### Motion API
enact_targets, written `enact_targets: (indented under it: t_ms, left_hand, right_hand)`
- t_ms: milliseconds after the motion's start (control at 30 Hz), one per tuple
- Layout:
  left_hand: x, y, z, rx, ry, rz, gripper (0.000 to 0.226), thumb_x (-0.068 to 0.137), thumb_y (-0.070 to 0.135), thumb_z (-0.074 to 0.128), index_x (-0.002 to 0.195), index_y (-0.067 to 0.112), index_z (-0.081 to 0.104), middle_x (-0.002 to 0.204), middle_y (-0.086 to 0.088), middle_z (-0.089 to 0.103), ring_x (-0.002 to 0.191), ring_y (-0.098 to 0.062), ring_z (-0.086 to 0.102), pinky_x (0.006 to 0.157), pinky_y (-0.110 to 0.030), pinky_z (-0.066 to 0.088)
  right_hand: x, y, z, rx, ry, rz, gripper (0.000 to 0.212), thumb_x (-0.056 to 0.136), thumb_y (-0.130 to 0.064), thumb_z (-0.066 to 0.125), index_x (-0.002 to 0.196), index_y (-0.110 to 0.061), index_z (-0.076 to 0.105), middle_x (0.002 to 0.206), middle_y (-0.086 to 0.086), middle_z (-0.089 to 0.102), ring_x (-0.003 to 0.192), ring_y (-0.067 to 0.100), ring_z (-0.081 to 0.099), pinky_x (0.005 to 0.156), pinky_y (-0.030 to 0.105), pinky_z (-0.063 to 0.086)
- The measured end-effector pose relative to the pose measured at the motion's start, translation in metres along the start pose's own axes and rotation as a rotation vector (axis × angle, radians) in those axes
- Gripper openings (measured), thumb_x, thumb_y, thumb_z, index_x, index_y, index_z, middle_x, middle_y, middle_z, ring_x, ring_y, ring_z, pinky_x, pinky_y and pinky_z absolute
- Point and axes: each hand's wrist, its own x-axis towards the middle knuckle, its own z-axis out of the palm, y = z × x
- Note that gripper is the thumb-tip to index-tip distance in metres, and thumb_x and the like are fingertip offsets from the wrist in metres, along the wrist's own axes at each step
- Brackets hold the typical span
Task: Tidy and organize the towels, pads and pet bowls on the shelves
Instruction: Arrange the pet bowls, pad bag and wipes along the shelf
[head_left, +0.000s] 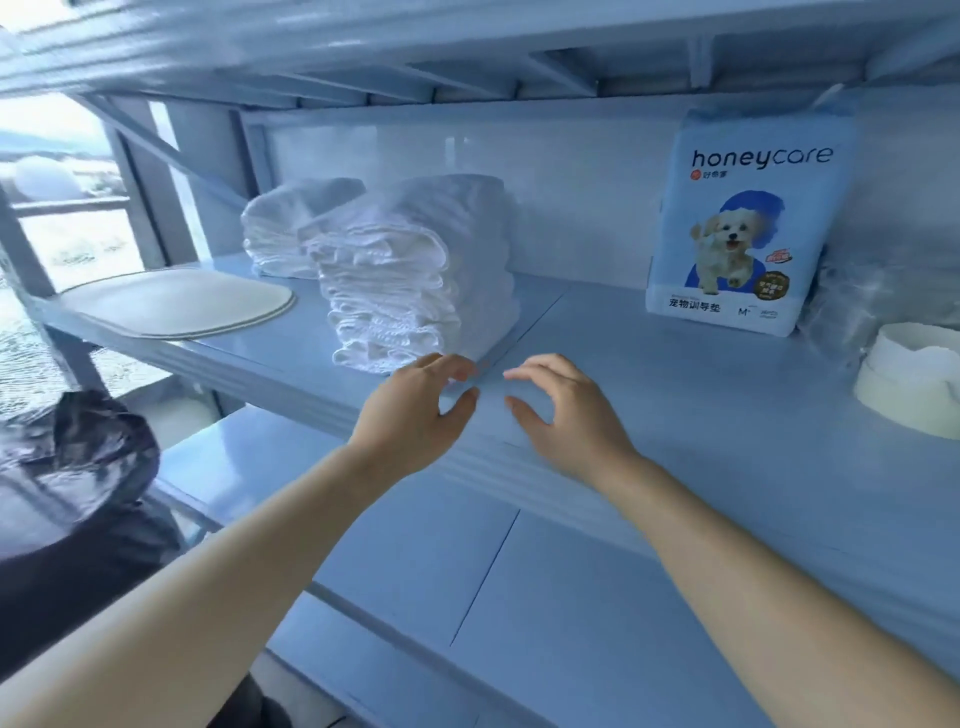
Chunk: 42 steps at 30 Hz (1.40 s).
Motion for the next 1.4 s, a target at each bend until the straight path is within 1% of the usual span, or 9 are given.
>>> enact_targets:
  t_ms: [167,300,467,567,700,867,1000,1200,1400]
  left_hand:
    - [-0.02,-0.028,-0.038,0.023,0.063,-0.083,0.018,0.087,0.034,0.054,0.104,0.035,0.059,0.102,0.016,0.061,0.092,-0.003,0.057,0.067,-0.024,0.044]
    - [-0.029,-0.055,-0.063,0.039,0.083,-0.127,0.019,0.088,0.035,0.054,0.106,0.035,0.058,0.103,0.016,0.061,0.093,-0.004,0.056,0.072,-0.027,0.049]
    - [-0.027,-0.108,-0.089,0.086,0.091,-0.186,0.02,0.088,0.035,0.054,0.108,0.035,0.058,0.104,0.018,0.059,0.093,-0.001,0.055,0.072,-0.021,0.039]
    - [-0.019,-0.148,-0.107,0.102,0.079,-0.203,0.021,0.088,0.035,0.054,0.109,0.034,0.058,0.106,0.016,0.06,0.096,-0.003,0.056,0.073,-0.022,0.04]
    - [-0.002,-0.204,-0.136,0.146,0.061,-0.201,0.021,0.088,0.035,0.054,0.109,0.034,0.058,0.107,0.016,0.061,0.098,-0.005,0.057,0.076,-0.029,0.048]
    - [0.017,-0.274,-0.166,0.175,0.059,-0.199,0.018,0.088,0.034,0.054,0.105,0.034,0.058,0.102,0.017,0.061,0.096,-0.005,0.057,0.075,-0.03,0.048]
    - [0.034,-0.318,-0.173,0.182,0.015,-0.192,0.016,0.087,0.034,0.054,0.103,0.034,0.059,0.101,0.018,0.06,0.097,-0.006,0.057,0.077,-0.032,0.05]
    - [0.062,-0.37,-0.163,0.228,-0.032,-0.211,0.018,0.087,0.033,0.055,0.104,0.033,0.06,0.103,0.016,0.06,0.098,-0.008,0.056,0.075,-0.03,0.049]
    - [0.1,-0.397,-0.144,0.27,-0.039,-0.235,0.018,0.083,0.03,0.061,0.1,0.028,0.065,0.099,0.009,0.063,0.092,-0.016,0.058,0.067,-0.028,0.043]
  right_hand:
    - [0.015,-0.046,0.026,0.077,-0.054,-0.078,0.028,0.089,-0.026,0.058,0.116,-0.019,0.06,0.119,-0.004,0.052,0.107,0.012,0.051,0.084,0.019,0.037]
    - [0.035,-0.077,0.051,0.114,-0.089,-0.123,0.03,0.09,-0.03,0.056,0.119,-0.022,0.059,0.12,-0.006,0.051,0.11,0.01,0.05,0.086,0.021,0.04]
    - [0.066,-0.108,0.095,0.132,-0.119,-0.165,0.031,0.091,-0.031,0.056,0.121,-0.022,0.058,0.12,-0.008,0.051,0.112,0.007,0.048,0.089,0.019,0.039]
    - [0.091,-0.126,0.126,0.131,-0.13,-0.17,0.032,0.091,-0.031,0.056,0.121,-0.021,0.058,0.121,-0.006,0.051,0.111,0.011,0.051,0.091,0.025,0.043]
    - [0.13,-0.148,0.17,0.085,-0.147,-0.17,0.031,0.092,-0.032,0.054,0.121,-0.022,0.058,0.124,-0.005,0.05,0.112,0.011,0.05,0.088,0.022,0.039]
    - [0.18,-0.17,0.22,0.058,-0.141,-0.156,0.03,0.091,-0.03,0.055,0.119,-0.02,0.059,0.125,-0.003,0.05,0.112,0.013,0.051,0.089,0.023,0.04]
    - [0.21,-0.174,0.257,0.032,-0.163,-0.148,0.026,0.09,-0.027,0.057,0.115,-0.019,0.061,0.124,-0.002,0.051,0.108,0.015,0.053,0.089,0.025,0.041]
    - [0.261,-0.164,0.298,-0.054,-0.274,-0.143,0.028,0.086,-0.018,0.064,0.113,-0.014,0.062,0.12,0.001,0.052,0.103,0.02,0.054,0.086,0.024,0.038]
    - [0.299,-0.147,0.323,-0.065,-0.316,-0.14,0.029,0.084,-0.017,0.066,0.113,-0.013,0.063,0.118,0.001,0.052,0.104,0.02,0.054,0.086,0.023,0.037]
